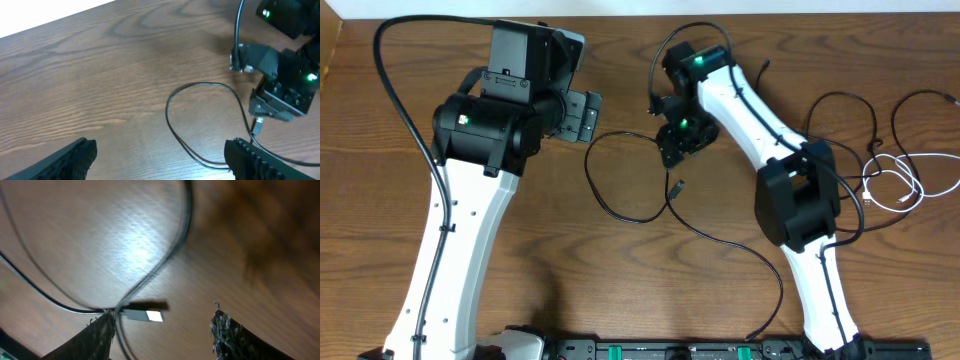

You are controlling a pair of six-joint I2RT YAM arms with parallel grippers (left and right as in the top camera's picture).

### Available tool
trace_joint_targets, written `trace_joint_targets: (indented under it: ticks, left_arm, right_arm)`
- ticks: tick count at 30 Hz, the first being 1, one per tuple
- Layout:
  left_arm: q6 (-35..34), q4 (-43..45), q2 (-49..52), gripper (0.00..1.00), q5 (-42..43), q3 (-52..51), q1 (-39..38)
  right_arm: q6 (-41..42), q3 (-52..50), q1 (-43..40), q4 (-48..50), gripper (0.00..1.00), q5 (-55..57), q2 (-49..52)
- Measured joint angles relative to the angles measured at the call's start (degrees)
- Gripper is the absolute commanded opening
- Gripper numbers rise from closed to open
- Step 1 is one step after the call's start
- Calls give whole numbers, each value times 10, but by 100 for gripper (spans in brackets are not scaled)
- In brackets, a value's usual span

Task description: Untangle cables

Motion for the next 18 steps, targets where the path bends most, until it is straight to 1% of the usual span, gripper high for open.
trace_joint_targets:
  ticks: [10, 18]
  left_arm:
    - [-14, -5, 0, 87, -11, 0, 34]
    - [-15, -9, 0, 87, 12, 0, 58]
  right_arm:
    - [-2, 0, 48, 0, 62, -5, 0]
    - [-1, 0, 51, 3, 63, 10, 0]
